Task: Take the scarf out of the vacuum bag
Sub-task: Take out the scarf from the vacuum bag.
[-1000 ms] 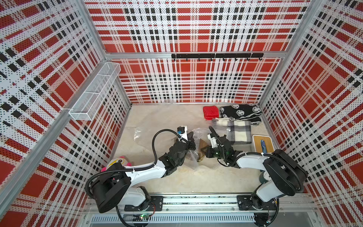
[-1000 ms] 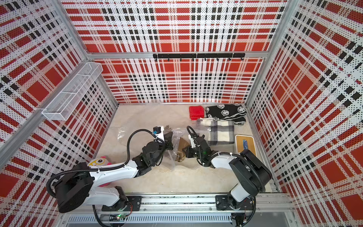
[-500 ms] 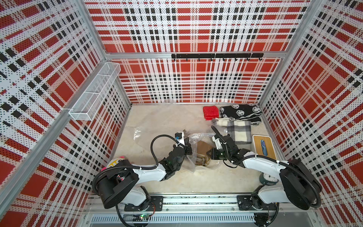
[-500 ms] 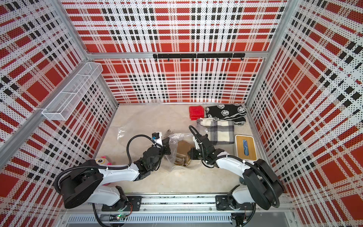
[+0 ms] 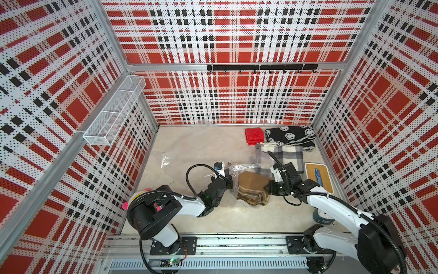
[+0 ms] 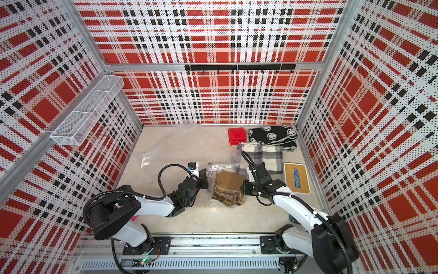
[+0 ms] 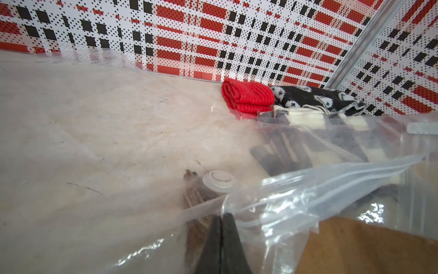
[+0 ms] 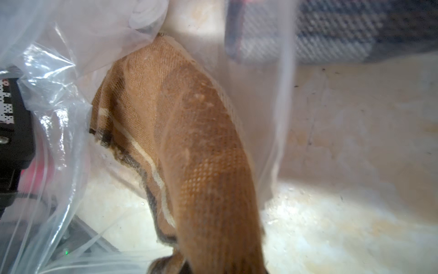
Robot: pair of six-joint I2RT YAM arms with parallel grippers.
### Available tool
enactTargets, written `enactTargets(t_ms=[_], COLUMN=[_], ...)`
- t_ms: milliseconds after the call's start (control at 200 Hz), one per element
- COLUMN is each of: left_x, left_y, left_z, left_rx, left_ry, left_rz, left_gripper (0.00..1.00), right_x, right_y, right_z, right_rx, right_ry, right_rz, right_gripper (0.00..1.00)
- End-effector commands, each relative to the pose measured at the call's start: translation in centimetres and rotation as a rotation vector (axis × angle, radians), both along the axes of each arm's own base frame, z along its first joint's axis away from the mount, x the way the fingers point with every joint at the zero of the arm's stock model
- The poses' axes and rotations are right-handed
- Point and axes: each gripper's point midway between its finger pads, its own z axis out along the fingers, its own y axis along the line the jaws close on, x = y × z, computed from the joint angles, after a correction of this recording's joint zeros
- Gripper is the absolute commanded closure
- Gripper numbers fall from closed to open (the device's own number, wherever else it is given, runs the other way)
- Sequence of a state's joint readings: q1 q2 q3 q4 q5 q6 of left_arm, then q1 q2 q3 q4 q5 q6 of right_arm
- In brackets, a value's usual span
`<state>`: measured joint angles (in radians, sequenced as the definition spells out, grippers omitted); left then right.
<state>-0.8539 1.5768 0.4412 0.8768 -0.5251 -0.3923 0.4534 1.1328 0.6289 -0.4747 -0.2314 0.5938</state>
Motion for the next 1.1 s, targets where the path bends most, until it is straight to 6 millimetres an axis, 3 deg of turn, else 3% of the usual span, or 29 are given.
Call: enactTargets(t_ms=[0,180,386,446,536,706,862,1092], left_x=[0.8,1.0,0.9,0.8,0.7,0.5,0.6,0.7], left_y=[0.7,0.5,1.1,0.9,0.7,0.8,0.8,0.7], left_z=[0.2,-0.9,-0.5,-0.4,-0.5,-0.4,-0.3,-0.9], left_rx=[-0.001,0.022,0.015,0.009,0.013,0.005,0.003,0.009], left_ry=[-0.028,-0.015,-0.024,-0.027,-0.025,-0.028,-0.029,-0.021], left_rz=[0.048,0.057,0.068,0.057,0.052,0.049,0.053,0.054], left_gripper=[1.0,1.0,1.0,1.0,1.0,1.0,1.0,1.0], right_x=[-0.7,-1.0,-0.1,0.3,0.7,1.3,1.8,2.0], right_y=[-2.5,-4.8,-5.9,-7.2,-8.8,-9.9,-12.6,-14.2], right_z=[0.6,-0.6,-1.1,-1.4,-2.5,-4.4,-3.8,-3.1], right_rx=[-0.093,-0.198,-0.253,-0.32,-0.396,-0.428,-0.512,-0.552], right_ry=[0.021,0.066,0.072,0.076,0.1,0.134,0.109,0.085], right_rz=[-0.047,-0.121,-0.179,-0.225,-0.266,-0.298,-0.384,-0.455], right_gripper=[0.85,0.84,0.79,0.78,0.78,0.8,0.8,0.76])
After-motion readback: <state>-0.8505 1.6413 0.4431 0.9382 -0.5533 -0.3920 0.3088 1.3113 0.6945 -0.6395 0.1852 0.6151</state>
